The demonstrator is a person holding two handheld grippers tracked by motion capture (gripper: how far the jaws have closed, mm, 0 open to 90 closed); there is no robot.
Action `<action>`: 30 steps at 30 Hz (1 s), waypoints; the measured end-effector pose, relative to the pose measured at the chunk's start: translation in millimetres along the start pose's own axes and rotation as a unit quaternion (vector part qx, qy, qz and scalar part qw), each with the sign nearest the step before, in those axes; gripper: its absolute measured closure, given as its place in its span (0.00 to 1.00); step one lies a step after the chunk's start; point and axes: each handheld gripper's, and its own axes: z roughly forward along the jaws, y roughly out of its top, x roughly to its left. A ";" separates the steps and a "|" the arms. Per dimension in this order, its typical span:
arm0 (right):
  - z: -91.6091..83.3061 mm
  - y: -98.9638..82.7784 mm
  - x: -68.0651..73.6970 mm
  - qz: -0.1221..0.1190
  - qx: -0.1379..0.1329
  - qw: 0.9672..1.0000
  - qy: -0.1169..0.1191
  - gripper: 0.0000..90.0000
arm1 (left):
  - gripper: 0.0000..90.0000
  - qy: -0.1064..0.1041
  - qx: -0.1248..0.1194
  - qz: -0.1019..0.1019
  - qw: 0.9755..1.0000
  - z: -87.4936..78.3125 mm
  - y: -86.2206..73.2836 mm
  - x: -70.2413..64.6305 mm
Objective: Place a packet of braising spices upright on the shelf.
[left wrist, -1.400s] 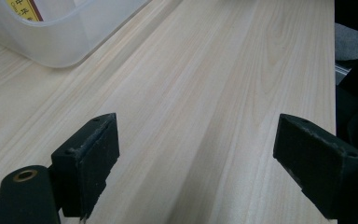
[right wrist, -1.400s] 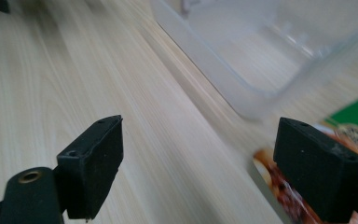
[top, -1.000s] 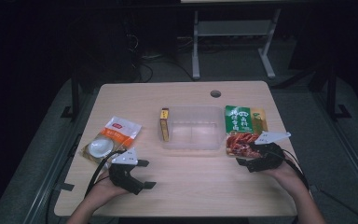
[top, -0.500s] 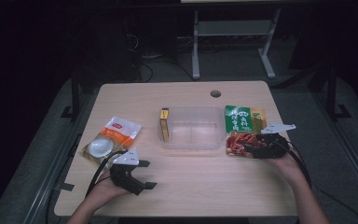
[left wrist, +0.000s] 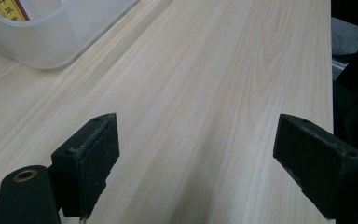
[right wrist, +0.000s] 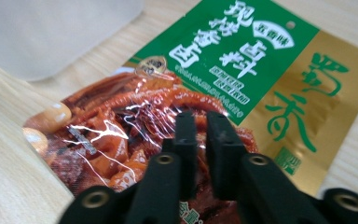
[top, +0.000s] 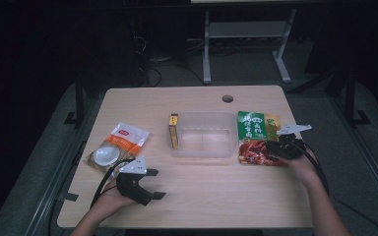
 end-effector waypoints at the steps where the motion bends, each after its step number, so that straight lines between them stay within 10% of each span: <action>1: 2.1 -1.1 0.4 -0.005 0.007 1.000 0.000 0.99 | 0.15 0.000 0.000 0.001 1.000 0.2 0.0 0.0; 30: -4.7 -13.0 27.6 -0.061 0.072 0.995 0.005 1.00 | 0.15 -0.004 0.002 0.003 1.000 3.0 -0.5 -2.3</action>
